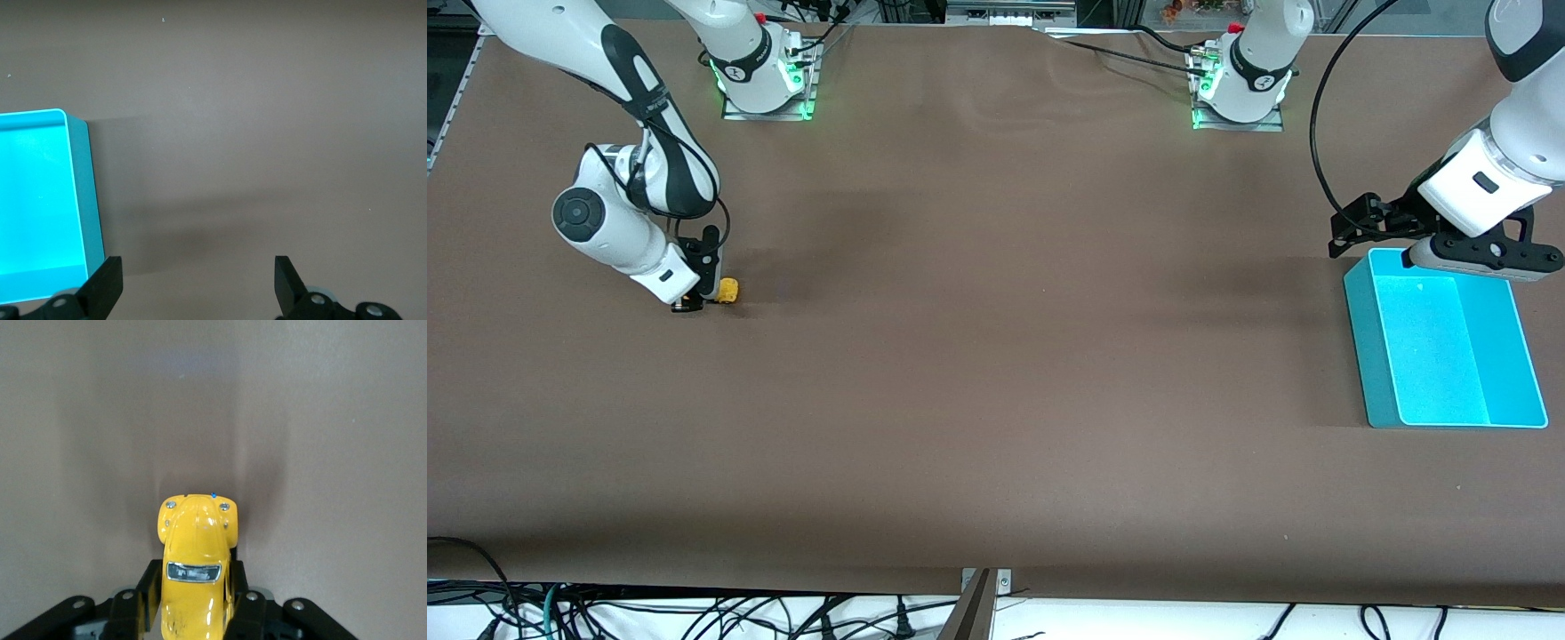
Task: Wind and store yellow beetle car
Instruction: 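Press the car down and drag it backward with the right gripper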
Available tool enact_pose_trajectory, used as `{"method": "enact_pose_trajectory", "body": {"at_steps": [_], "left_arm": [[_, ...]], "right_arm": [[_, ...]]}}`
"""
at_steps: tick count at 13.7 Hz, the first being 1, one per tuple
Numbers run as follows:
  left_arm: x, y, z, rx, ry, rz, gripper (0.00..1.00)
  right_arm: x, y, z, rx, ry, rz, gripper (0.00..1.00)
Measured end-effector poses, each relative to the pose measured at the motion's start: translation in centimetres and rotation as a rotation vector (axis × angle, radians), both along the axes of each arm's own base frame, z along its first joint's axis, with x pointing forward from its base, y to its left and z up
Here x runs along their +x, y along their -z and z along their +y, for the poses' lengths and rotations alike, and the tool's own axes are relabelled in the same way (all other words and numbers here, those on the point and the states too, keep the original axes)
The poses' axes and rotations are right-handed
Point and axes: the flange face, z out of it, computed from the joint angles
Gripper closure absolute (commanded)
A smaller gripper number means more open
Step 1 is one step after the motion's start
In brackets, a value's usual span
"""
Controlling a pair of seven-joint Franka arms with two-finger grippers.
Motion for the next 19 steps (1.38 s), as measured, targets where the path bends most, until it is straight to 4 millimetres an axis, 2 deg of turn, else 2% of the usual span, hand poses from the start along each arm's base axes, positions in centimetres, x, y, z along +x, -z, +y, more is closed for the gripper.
{"method": "enact_pose_trajectory", "body": {"at_steps": [5, 13, 19], "left_arm": [[0.0, 0.0, 0.0, 0.0, 0.0, 0.0, 0.0], [0.0, 0.0, 0.0, 0.0, 0.0, 0.0, 0.0], [0.0, 0.0, 0.0, 0.0, 0.0, 0.0, 0.0]], "right_arm": [[-0.2, 0.0, -2.6, -0.005, 0.007, 0.001, 0.84], [-0.8, 0.0, -7.9, -0.001, 0.022, 0.0, 0.83], [-0.8, 0.0, -8.4, 0.001, 0.009, 0.0, 0.81]]}}
